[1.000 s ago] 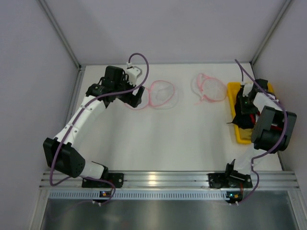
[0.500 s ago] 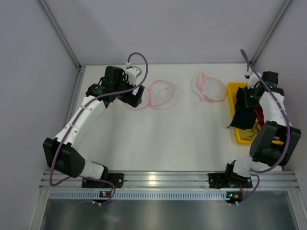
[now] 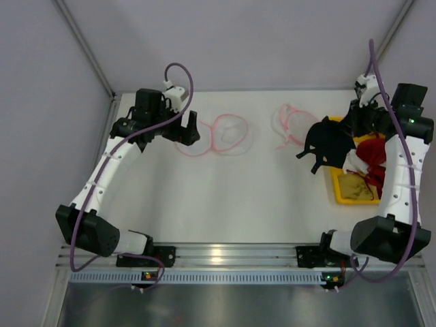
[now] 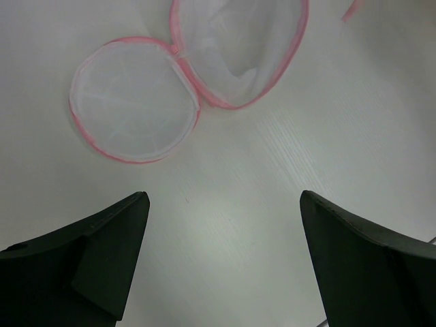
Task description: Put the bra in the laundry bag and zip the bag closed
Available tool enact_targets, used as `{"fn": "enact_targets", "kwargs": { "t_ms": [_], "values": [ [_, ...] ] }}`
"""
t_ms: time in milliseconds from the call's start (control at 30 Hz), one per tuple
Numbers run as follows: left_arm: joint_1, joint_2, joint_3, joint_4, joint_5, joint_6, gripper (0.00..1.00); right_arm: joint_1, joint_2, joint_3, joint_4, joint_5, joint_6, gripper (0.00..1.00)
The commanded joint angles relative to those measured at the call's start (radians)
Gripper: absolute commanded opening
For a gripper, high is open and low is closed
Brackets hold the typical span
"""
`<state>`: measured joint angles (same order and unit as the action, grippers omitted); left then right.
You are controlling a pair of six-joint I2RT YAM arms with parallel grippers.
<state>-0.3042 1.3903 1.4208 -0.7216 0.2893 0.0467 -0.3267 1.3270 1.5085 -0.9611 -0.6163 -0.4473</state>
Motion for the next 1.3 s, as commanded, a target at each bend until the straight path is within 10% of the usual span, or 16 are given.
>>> {"fn": "enact_targets", "kwargs": {
  "t_ms": [0, 633, 967, 1267],
  "values": [
    [0.037, -0.068, 0.033, 0.017, 0.091, -0.074, 0.98, 0.043, -0.058, 0.071, -0.119, -0.222, -0.037, 0.00],
    [0.263, -0.301, -0.281, 0.090, 0.215, -0.108, 0.98, 0.938, -0.017, -0.227, 0.114, -0.011, -0.013, 0.00],
    [0.263, -0.393, -0.496, 0.074, 0.290, 0.329, 0.98, 1.022, -0.038, -0.507, 0.140, 0.165, -0.284, 0.01],
    [0.174, -0.185, -0.461, 0.171, 0.200, 0.314, 0.90, 0.986, -0.193, -0.610, 0.229, 0.325, -0.233, 0.49]
  ]
}}
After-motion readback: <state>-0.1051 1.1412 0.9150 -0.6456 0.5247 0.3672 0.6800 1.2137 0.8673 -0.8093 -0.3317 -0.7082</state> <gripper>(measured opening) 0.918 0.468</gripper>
